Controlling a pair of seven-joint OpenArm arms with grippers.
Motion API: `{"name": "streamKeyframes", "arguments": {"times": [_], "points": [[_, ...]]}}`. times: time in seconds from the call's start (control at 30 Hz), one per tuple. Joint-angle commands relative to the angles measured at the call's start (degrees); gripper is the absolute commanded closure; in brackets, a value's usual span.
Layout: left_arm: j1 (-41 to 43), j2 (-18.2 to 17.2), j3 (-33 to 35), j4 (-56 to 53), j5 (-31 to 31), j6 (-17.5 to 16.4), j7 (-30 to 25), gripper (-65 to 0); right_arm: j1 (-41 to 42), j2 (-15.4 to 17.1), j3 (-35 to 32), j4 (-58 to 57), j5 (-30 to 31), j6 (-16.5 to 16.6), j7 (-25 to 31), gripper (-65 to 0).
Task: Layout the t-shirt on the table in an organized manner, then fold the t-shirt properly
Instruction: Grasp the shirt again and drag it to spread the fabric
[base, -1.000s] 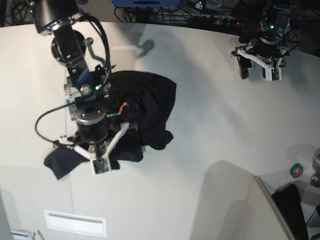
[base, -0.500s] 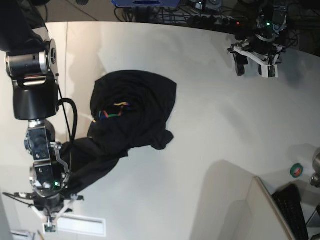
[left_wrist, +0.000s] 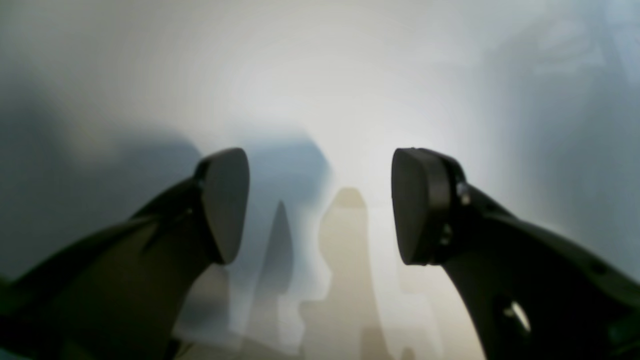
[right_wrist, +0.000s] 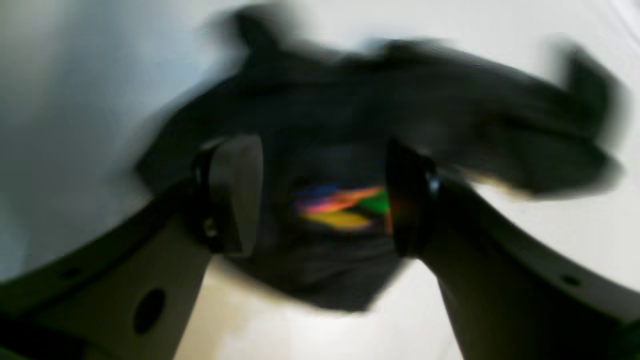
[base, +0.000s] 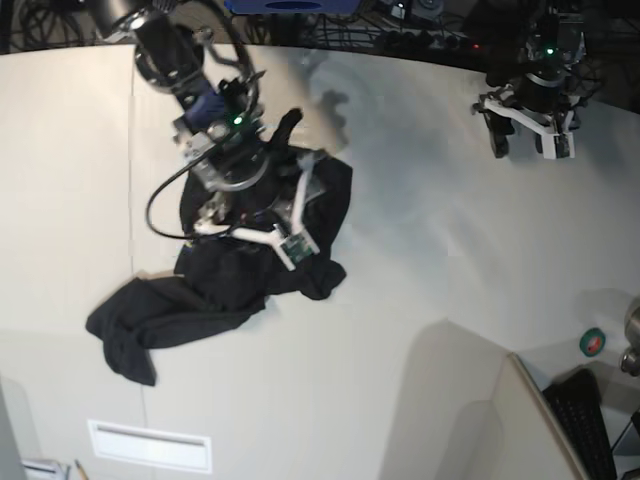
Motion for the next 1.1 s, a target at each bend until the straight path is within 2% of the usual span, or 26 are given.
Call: {"name": "streamKeyframes", "arguments": {"times": [0.0,0.17,0.3,0.47,0.5,0.53,0.57,0.63,0.73,0.87,0.93,1.0,1.07], "points": [[0.18,-0.61,-1.27,1.06,-0.23,0.27,-1.25,-42.3,1.71,-1.28,-1.17,-0.47,-2.61,-1.11,2.09,-36.9],[0.36,-0.53,-6.02,1.06,-0.31,0.19,-1.25,-42.3,3.91,-7.52,-5.83,-15.42,-7.88,-1.11,3.85,-36.9],[1.41,-0.53,-7.16,1.15,-0.31,0.19,-1.25,-42.3,6.19,-8.05,-7.94,-25.53,-8.06,-1.20,7.63,-36.9],[1.94,-0.53,-7.16,0.53,-0.31,0.19,-1.34,-42.3,7.60,-8.05,-5.30,-33.00,-4.89,-1.20,9.74,-36.8],[2.11,-0.53,-7.16,0.71,-0.31,0.19,-1.43,-42.3,8.04,-8.05,-4.86,-34.06,-4.19,-1.20,9.74,-35.9],[2.11,-0.44,-7.07,0.97,-0.31,0.19,-1.43,-42.3,8.13,-7.96,-4.86,-34.50,-3.14,-1.20,9.74,-31.7],[2.11,-0.44,-6.99,0.97,-0.31,0.19,-1.43,-42.3,8.13,-7.87,-4.86,-34.58,-2.17,-1.20,9.74,-24.3],[1.94,-0.44,-6.99,0.97,-0.31,0.19,-1.43,-42.3,7.78,-7.70,-4.86,-33.00,-1.11,-1.20,9.74,-0.8],[1.76,-0.44,-6.99,1.06,-0.31,0.19,-1.34,-42.3,4.61,-6.91,-4.86,-24.91,-0.67,-1.20,9.30,0.0],[1.76,-0.44,-7.07,1.06,-0.31,0.19,-1.34,-42.3,-0.14,-2.33,-4.86,-6.19,-0.76,-1.20,8.60,0.0],[1.76,-0.44,-7.07,0.88,-0.31,0.19,-1.43,-42.3,-0.75,0.22,-4.78,2.34,-1.03,-1.20,5.79,0.0],[1.76,-0.44,-7.07,0.80,-0.31,0.19,-1.43,-42.3,-0.93,2.85,-2.14,10.43,-1.03,-1.20,2.62,0.0],[1.76,-0.44,-6.81,0.80,-0.31,0.19,-1.52,-42.3,-0.93,3.91,3.58,15.79,-1.03,-1.11,1.13,0.0]]}}
